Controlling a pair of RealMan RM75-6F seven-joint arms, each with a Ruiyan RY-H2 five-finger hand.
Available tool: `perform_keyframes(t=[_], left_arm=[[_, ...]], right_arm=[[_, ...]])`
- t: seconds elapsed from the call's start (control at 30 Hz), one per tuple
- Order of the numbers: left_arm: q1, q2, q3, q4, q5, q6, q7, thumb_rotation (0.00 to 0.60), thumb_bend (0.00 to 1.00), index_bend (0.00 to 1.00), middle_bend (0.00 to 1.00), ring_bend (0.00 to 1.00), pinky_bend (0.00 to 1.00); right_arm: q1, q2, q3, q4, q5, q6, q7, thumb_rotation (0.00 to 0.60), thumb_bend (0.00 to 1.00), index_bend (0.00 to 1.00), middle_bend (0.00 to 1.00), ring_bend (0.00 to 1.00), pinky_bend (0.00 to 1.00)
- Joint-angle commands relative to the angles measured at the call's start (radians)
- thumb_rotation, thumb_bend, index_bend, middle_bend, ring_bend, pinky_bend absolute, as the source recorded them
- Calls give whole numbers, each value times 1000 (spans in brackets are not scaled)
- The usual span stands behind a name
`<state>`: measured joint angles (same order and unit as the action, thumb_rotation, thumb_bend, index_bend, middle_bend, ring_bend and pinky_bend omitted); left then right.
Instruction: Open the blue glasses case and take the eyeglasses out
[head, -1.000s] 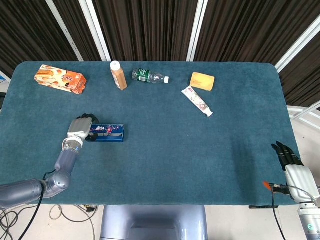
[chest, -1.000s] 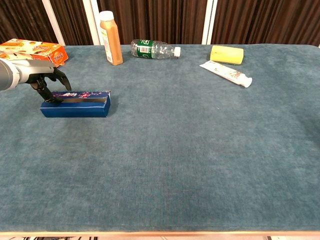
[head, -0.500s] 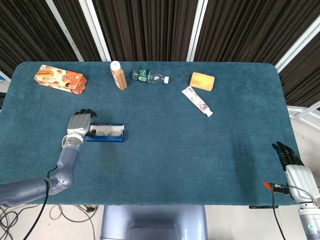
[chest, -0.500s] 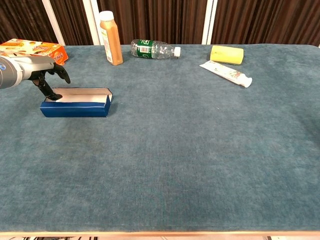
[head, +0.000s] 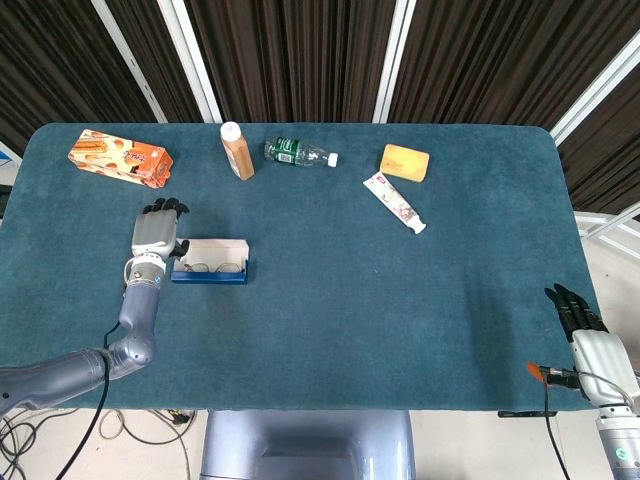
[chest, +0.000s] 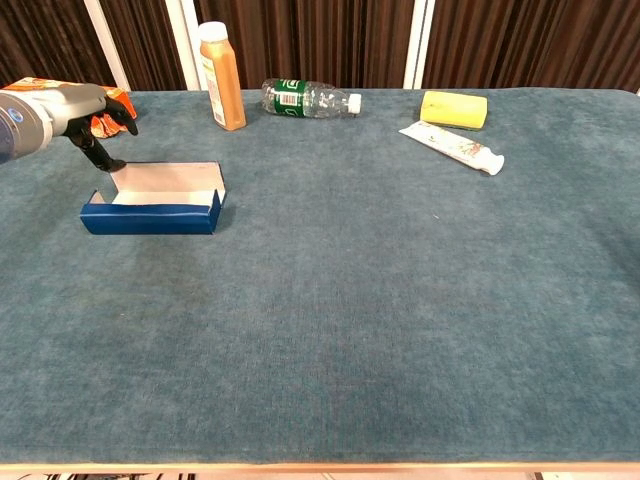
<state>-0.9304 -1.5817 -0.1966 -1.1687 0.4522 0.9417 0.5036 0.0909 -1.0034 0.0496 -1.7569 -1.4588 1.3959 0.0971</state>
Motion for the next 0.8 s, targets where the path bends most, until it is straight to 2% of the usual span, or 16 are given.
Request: perform_keyframes(t=[0.03, 0.2, 0.47, 0.57, 0.63, 0.7, 0.8], left_arm=[[12, -5, -15, 10, 13, 24, -11, 600, 349, 229, 128, 41, 132], [43, 24, -22, -32, 41, 32, -39, 600, 349, 229, 132, 41, 132], [129, 182, 37, -284, 127, 56, -47, 600, 349, 228, 144, 56, 167], [157, 238, 72, -364, 187, 79, -36, 600, 348, 226, 238, 180, 324], [170, 262, 100, -391, 235, 96, -20, 600, 348, 225, 336, 298, 446], [184, 282, 128, -410, 290, 111, -8, 600, 348, 223, 481, 444, 575], [197, 299, 142, -430, 312, 104, -15, 600, 348, 223, 607, 561, 683]], right_arm=[[-1, 1, -1, 0, -1, 1, 0, 600, 155, 0, 0, 0, 186], [-2, 2, -1, -1, -2, 3, 1, 600, 156, 0, 0, 0, 186], [-4, 2, -2, 1, -7, 7, 1, 600, 156, 0, 0, 0, 187], [-5, 2, -2, 2, -12, 11, -1, 600, 157, 0, 0, 0, 186], [-5, 1, -3, 2, -13, 12, -2, 600, 156, 0, 0, 0, 186], [-6, 1, -3, 2, -15, 13, -3, 600, 155, 0, 0, 0, 187], [-6, 1, -3, 1, -16, 14, -4, 600, 155, 0, 0, 0, 186]])
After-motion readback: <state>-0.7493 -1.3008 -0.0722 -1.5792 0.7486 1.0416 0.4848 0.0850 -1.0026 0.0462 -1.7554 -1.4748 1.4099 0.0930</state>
